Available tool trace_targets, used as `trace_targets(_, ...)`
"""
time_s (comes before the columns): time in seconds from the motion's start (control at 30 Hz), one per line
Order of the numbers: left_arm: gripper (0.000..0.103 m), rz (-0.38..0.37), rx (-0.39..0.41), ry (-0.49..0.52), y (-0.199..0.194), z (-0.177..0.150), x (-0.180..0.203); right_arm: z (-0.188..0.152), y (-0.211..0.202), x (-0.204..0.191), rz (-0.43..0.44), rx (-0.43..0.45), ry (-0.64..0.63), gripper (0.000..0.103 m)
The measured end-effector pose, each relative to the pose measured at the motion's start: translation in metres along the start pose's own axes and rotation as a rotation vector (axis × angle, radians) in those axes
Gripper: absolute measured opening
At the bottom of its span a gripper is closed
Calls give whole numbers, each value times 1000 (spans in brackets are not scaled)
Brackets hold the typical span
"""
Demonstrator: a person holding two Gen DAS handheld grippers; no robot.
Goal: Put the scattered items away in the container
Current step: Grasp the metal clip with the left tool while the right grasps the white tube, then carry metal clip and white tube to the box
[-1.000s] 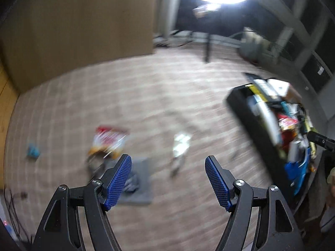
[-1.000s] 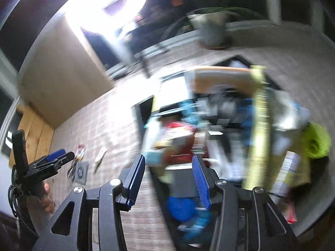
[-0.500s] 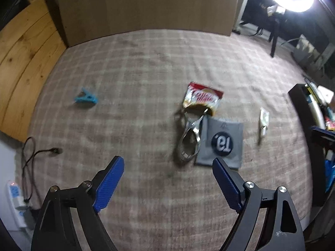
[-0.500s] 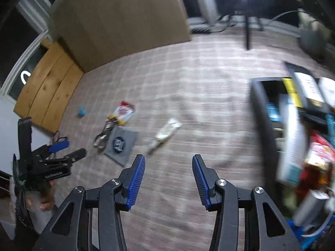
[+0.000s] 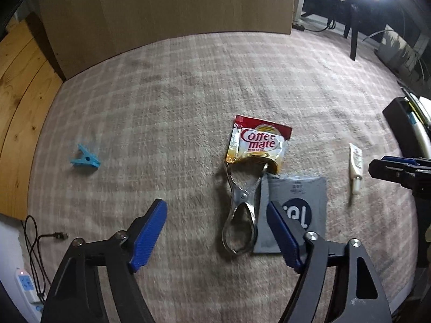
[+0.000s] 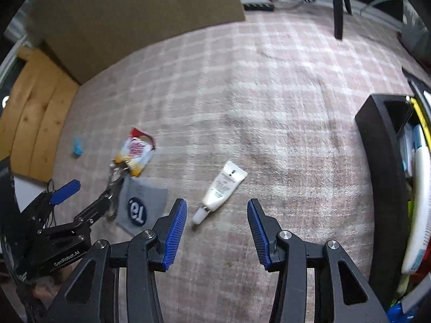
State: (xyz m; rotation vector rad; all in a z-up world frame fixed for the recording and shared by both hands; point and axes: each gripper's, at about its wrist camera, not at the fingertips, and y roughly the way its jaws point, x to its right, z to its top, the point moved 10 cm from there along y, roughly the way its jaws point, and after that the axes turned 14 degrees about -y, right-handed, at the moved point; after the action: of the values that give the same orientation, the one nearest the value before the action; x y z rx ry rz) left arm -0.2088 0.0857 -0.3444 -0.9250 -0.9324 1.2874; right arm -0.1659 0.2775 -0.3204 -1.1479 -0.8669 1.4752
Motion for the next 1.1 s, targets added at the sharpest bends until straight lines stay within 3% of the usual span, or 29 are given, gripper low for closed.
trace_targets(0.2,68,-5,-30,30,10,-3,10,4,14,-3,-36,-37,-26,43)
trace_targets(0.33,57,5,-48,41,16,-7,13,8,22,-10,-59,-57,-59,41)
trace_targets(0.47,44,-6,-66,12,18,-9,9,11,28,-13,-103,-69,-94,23)
trace_targets(0.57,34,-5,-67,-14,15,-10,4,10,26,-16,-102,-63,-106,20)
trace_targets(0.63,28,-12,-70,-32,14,-12,1,7,23,-15,-94,-57,-109,20)
trace_targets(0.97,27,-45,-38,-83,-20,-19,2,-36,-22,18,18,21,21,19)
trace_targets(1.03,15,-60,-27,-70,-28,-13,13,-41,-36,26,22,47,35,19)
trace_targets(1.1,15,-86,-21,-52,-38,-7,30,-48,-56,36,35,81,64,19)
